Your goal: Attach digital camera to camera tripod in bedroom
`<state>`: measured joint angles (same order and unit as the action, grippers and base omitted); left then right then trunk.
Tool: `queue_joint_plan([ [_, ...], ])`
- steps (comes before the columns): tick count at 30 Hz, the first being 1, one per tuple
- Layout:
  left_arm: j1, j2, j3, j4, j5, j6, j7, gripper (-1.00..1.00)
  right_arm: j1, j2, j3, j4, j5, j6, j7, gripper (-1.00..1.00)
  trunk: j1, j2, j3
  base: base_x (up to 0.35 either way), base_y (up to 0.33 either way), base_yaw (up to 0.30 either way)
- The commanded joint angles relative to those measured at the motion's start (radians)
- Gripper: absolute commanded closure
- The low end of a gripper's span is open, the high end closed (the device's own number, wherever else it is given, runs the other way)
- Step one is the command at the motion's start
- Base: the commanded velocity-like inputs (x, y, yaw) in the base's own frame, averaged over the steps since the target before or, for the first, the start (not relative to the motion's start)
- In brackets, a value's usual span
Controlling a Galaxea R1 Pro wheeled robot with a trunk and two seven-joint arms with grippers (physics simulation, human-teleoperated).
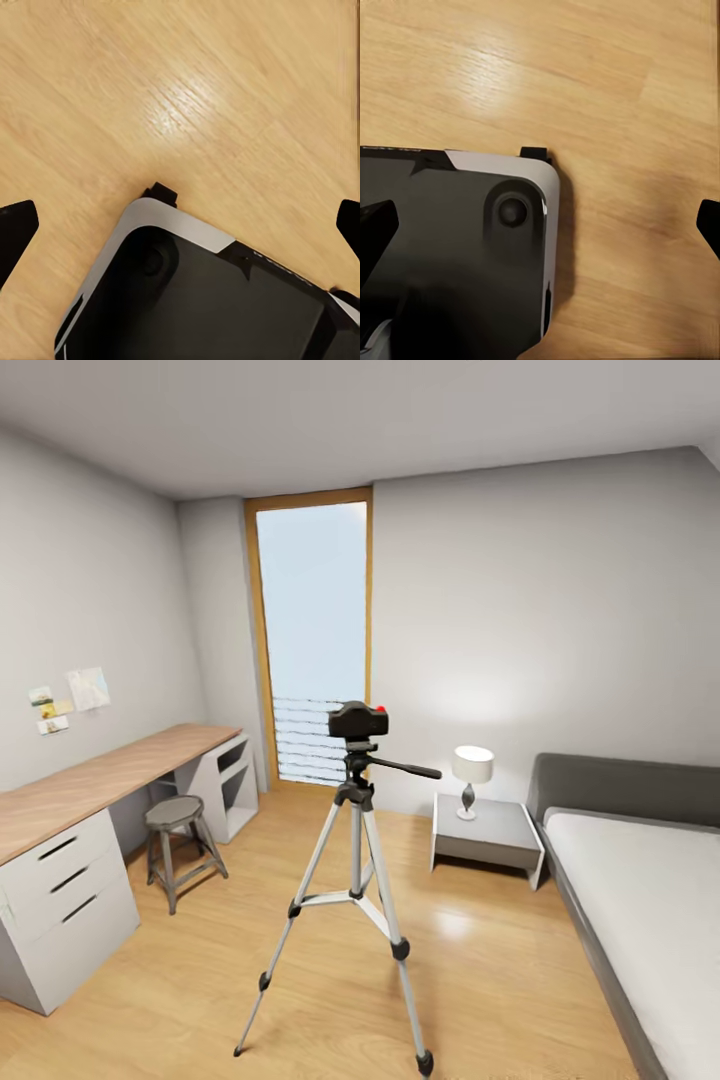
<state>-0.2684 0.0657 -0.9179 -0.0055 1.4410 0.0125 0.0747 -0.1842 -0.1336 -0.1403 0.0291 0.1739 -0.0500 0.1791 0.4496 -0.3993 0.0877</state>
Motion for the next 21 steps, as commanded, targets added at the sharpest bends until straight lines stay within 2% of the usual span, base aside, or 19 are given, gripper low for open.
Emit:
queue_joint_plan([
  [1, 0.0, 0.0, -0.008, -0.001, 0.007, 0.001, 0.004, -1.0, -0.001, -0.001, -0.009, 0.003, 0.01, -0.005, 0.002, -1.0, 0.0, -0.001, 0.0, 0.0, 0.0, -0.227],
  [9, 0.0, 0.0, -0.009, -0.001, 0.006, 0.001, 0.004, -1.0, -0.001, -0.001, -0.009, 0.003, 0.01, -0.005, 0.002, -1.0, 0.0, -0.001, 0.004, 0.0, 0.0, -0.197],
  [21, 0.0, 0.0, -0.008, -0.001, 0.007, 0.001, 0.004, -1.0, -0.001, -0.003, -0.009, 0.003, 0.012, -0.002, 0.002, -1.0, 0.0, -0.001, 0.005, 0.0, 0.0, -0.037],
])
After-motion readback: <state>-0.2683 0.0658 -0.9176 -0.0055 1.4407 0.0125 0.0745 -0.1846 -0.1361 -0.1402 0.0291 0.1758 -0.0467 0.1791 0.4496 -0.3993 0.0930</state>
